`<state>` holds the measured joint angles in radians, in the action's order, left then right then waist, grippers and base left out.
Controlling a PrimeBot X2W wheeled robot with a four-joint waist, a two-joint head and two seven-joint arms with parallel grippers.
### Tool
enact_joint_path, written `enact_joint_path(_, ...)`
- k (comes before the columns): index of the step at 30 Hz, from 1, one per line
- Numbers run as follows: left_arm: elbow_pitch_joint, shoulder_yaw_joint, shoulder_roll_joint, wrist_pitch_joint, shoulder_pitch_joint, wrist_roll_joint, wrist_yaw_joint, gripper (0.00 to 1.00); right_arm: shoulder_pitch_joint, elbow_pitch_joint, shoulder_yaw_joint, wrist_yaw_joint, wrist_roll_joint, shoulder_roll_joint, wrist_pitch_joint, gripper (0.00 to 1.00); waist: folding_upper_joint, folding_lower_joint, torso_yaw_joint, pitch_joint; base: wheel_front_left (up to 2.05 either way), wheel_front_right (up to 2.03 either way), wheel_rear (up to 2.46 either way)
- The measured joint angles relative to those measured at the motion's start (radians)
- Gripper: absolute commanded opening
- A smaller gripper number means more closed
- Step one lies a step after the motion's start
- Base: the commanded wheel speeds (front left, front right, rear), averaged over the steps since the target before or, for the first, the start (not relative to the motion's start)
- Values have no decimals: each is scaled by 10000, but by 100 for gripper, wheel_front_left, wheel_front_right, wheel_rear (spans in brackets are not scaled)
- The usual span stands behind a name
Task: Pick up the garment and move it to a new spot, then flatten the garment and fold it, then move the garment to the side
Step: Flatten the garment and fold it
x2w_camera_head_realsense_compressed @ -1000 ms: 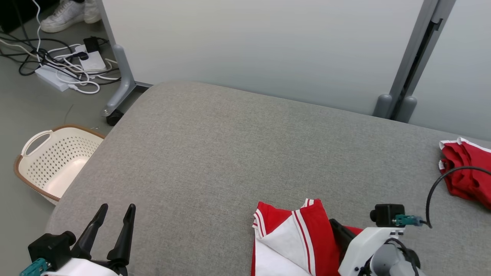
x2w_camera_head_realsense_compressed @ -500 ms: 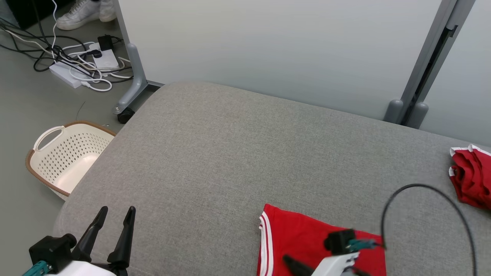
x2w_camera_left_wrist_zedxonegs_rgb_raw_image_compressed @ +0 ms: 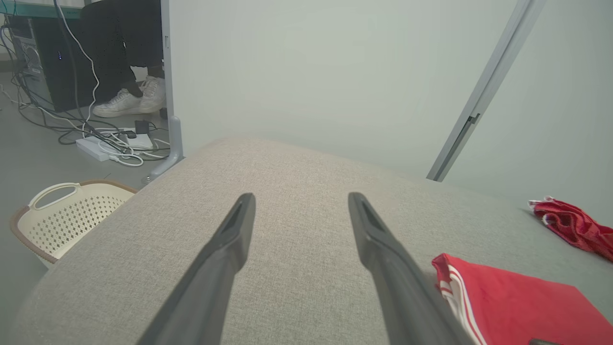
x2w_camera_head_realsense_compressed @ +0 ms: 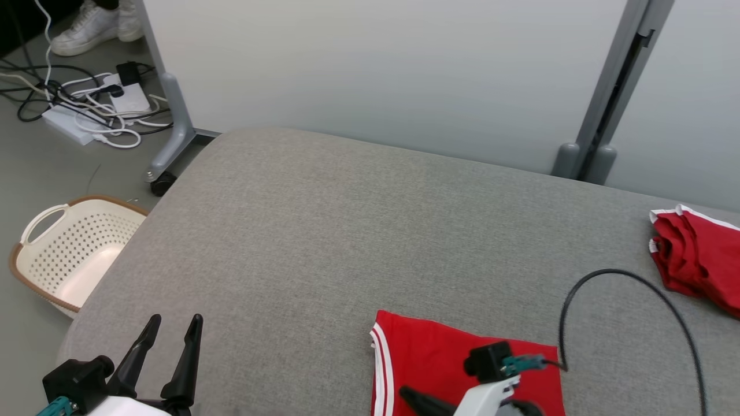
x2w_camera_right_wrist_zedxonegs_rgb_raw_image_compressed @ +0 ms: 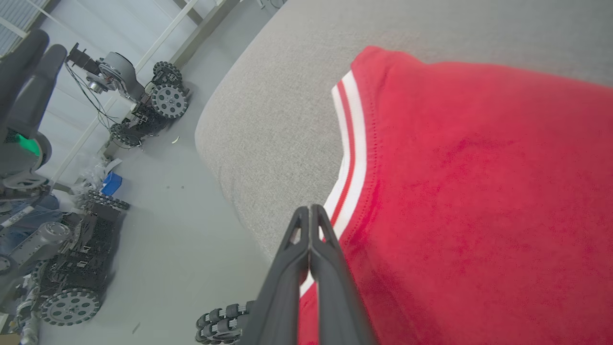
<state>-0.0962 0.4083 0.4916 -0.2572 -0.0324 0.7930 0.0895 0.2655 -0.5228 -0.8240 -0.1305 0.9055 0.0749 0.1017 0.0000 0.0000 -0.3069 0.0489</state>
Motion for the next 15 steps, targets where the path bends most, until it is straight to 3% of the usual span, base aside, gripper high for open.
enact_joint_path(15, 198, -236, -238, -25, -68, -180, 42, 100, -47, 713, 1929, 0, -821, 1423, -332, 0, 0, 0, 1009, 50, 0, 0, 0)
